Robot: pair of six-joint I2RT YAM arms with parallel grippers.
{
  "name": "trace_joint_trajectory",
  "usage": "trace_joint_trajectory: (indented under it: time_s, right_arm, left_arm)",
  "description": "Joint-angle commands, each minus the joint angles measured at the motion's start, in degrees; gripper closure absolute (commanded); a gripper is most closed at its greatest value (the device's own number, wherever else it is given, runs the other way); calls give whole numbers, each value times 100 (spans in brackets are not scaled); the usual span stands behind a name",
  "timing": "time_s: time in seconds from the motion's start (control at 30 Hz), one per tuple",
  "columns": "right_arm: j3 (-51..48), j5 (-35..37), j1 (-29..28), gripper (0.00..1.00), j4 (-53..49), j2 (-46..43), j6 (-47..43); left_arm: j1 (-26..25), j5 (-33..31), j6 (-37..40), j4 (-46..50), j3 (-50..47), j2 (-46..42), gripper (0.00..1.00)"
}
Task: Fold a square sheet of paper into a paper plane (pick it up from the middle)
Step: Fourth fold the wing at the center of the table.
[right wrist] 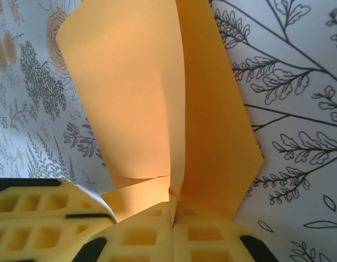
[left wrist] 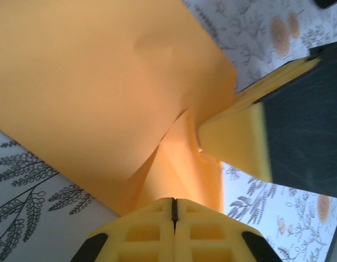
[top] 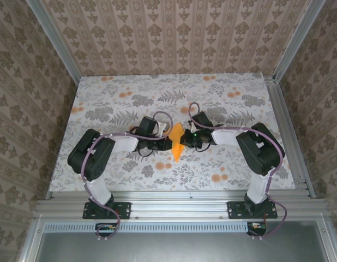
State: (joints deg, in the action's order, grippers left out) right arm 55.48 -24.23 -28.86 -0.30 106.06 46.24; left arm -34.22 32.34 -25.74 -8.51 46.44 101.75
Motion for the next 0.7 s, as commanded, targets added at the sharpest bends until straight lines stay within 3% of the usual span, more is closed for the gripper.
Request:
trace_joint_trajectory:
  time_s: [0.0, 0.23, 0.67]
  right_arm:
    - [-63, 4, 10, 92, -219, -160, -93]
    - [-49, -107, -6, 92, -159, -193, -41]
    - [108, -388, -282, 92, 248, -88, 343]
  left_arm:
    - [-24, -4, 108, 156, 153, 173, 96]
    - [-32, -323, 262, 320, 145, 339, 100]
    - [-33, -266, 325, 141, 153, 574, 100]
